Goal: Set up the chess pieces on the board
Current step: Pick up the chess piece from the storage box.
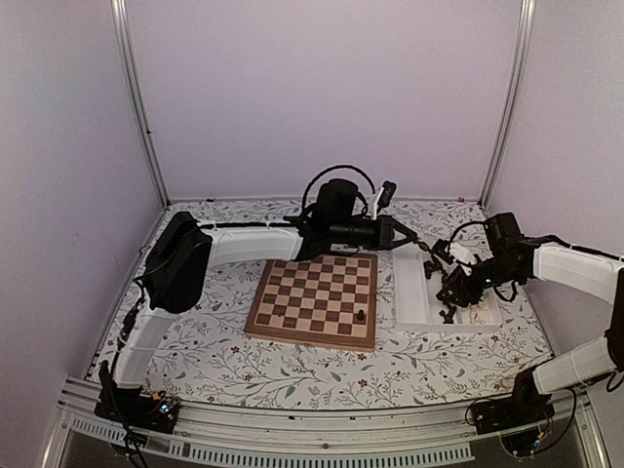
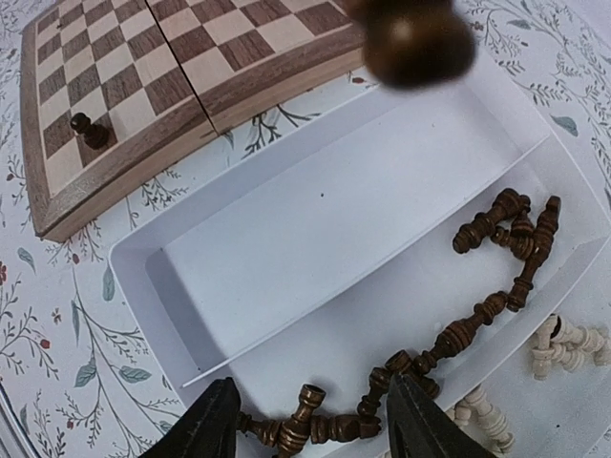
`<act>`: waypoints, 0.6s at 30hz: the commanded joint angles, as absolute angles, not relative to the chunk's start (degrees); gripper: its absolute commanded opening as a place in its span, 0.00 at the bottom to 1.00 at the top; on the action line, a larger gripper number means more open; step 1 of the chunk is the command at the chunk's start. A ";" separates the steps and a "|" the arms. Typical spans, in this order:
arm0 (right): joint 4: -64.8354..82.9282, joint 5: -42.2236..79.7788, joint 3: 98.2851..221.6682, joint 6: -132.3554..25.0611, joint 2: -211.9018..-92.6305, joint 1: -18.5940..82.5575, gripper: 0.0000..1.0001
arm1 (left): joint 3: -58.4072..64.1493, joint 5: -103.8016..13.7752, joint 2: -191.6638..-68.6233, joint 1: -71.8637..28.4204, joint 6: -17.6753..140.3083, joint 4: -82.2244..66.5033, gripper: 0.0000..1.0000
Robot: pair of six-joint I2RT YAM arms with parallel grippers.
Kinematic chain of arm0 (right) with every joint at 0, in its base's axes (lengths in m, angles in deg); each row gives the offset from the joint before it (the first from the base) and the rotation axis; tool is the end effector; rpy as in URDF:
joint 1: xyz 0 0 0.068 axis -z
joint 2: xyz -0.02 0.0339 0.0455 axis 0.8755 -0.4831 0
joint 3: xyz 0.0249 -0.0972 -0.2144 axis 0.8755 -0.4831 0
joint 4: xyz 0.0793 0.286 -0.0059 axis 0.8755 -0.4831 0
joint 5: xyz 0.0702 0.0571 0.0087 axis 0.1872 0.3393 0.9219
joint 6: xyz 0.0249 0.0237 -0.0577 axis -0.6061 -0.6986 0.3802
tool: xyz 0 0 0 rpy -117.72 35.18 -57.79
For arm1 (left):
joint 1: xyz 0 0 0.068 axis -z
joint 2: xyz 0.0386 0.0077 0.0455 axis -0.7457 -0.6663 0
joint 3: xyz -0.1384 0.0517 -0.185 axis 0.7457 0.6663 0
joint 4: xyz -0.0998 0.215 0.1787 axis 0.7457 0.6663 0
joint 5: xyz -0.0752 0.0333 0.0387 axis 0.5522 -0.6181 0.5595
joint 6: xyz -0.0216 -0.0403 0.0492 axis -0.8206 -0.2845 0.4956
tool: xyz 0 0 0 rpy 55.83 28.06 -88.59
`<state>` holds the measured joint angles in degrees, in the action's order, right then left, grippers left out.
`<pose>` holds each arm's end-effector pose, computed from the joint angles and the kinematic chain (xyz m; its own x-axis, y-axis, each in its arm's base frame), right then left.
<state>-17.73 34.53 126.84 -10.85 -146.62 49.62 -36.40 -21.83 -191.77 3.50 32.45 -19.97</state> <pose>0.2837 0.0794 0.1225 -0.4683 -0.6454 -0.6034 -0.8040 0.5945 -0.0119 0.3398 -0.4755 0.1764 -0.7331 0.0353 -0.6792 0.6714 0.1972 -0.7144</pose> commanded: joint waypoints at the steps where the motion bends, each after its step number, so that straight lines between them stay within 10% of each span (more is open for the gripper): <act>1: -18.18 41.46 129.91 -10.59 -142.57 49.87 0.56 | -36.49 -19.83 -193.08 4.40 31.76 -20.51 0.00; 18: -17.09 45.75 131.65 -9.13 -141.33 47.93 0.48 | -39.44 -16.83 -195.81 6.14 31.22 -18.84 0.00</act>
<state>-17.65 43.78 130.89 -9.75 -142.49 48.70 -37.34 -18.31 -194.55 5.19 31.86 -19.49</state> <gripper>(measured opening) 0.521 0.095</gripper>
